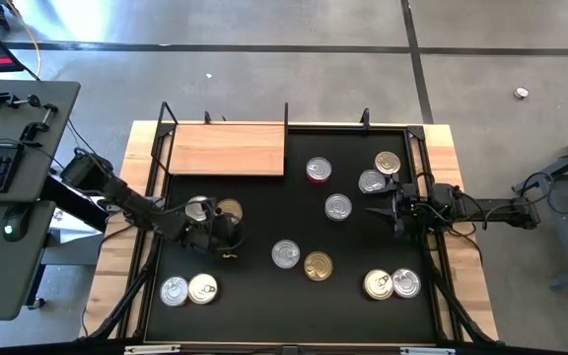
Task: Stack canned seafood by type on shelf
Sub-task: Put the green tuna can on the shelf
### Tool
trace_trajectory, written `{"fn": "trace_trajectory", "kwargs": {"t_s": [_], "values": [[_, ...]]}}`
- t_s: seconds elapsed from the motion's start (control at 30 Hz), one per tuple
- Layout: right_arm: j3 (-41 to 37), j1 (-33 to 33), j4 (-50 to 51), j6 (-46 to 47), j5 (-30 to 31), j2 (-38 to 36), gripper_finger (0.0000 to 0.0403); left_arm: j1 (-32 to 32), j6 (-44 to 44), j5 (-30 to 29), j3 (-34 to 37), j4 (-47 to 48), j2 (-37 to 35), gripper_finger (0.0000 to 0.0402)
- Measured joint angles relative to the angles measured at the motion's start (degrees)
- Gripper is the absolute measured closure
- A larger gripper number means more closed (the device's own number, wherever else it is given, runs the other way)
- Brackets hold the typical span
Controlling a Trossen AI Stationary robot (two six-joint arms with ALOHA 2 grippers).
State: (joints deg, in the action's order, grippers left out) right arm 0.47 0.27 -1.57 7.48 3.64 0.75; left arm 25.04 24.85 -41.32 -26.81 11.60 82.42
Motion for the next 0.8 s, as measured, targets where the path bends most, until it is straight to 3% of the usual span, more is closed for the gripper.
{"fn": "trace_trajectory", "kwargs": {"t_s": [0.2,0.4,0.8], "values": [[0.0,0.0,0.0,0.0,0.0,0.0,0.0179,-1.7,-5.0,-0.8,-0.1,-1.3,2.8,0.033],[0.0,0.0,0.0,0.0,0.0,0.0,0.0179,-1.4,-8.5,-3.2,-1.1,-4.8,5.9,0.0391],[0.0,0.0,0.0,0.0,0.0,0.0,0.0179,2.2,-14.0,0.5,-12.0,-0.4,5.9,0.04]]}}
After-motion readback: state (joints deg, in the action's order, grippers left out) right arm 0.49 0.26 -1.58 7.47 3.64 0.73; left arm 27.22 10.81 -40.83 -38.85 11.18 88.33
